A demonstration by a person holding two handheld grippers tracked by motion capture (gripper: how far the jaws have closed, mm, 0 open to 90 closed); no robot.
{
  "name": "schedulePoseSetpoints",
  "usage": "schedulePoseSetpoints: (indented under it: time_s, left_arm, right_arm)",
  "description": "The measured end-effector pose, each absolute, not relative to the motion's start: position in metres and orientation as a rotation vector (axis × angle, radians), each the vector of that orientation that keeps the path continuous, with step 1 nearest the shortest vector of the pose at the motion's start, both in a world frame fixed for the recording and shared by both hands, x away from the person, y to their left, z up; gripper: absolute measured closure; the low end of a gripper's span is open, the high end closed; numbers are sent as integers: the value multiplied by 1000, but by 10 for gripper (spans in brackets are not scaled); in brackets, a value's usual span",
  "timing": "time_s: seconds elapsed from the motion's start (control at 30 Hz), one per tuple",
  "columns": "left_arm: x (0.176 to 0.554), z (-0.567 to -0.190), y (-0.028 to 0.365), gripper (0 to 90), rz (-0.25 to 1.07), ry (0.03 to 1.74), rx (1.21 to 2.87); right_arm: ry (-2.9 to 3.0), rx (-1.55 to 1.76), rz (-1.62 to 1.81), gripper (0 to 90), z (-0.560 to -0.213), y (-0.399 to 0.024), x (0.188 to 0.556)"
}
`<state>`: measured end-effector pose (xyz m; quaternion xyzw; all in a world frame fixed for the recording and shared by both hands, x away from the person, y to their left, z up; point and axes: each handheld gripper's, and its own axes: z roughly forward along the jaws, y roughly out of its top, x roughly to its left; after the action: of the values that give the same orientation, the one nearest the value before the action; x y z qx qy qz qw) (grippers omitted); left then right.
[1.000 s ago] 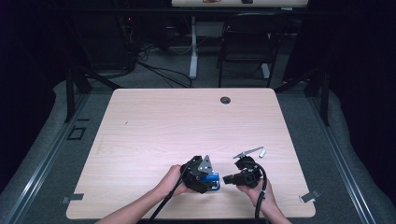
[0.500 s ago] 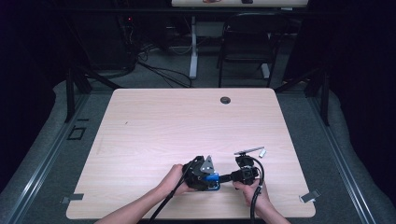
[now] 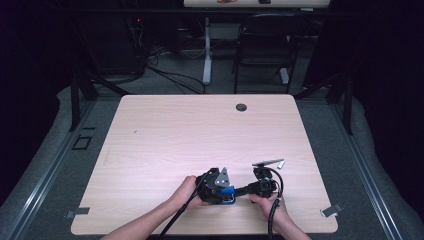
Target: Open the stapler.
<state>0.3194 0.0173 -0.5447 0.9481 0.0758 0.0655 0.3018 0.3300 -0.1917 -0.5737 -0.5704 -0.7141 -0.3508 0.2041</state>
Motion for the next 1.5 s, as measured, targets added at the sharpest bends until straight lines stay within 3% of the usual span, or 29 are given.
schedulePoseSetpoints:
  time_s: [0.9, 1.33, 1.5]
  left_arm:
    - [324, -545, 27, 662, 155, 115, 2454]
    - [329, -545, 26, 659, 122, 98, 2467]
    - [325, -545, 16, 615, 148, 146, 2521]
  right_arm:
    - [-1965, -1638, -978, 900, -572, -187, 333]
    - [-2049, -1632, -975, 900, -568, -184, 330]
    - [-2045, -1637, -980, 900, -568, -183, 331]
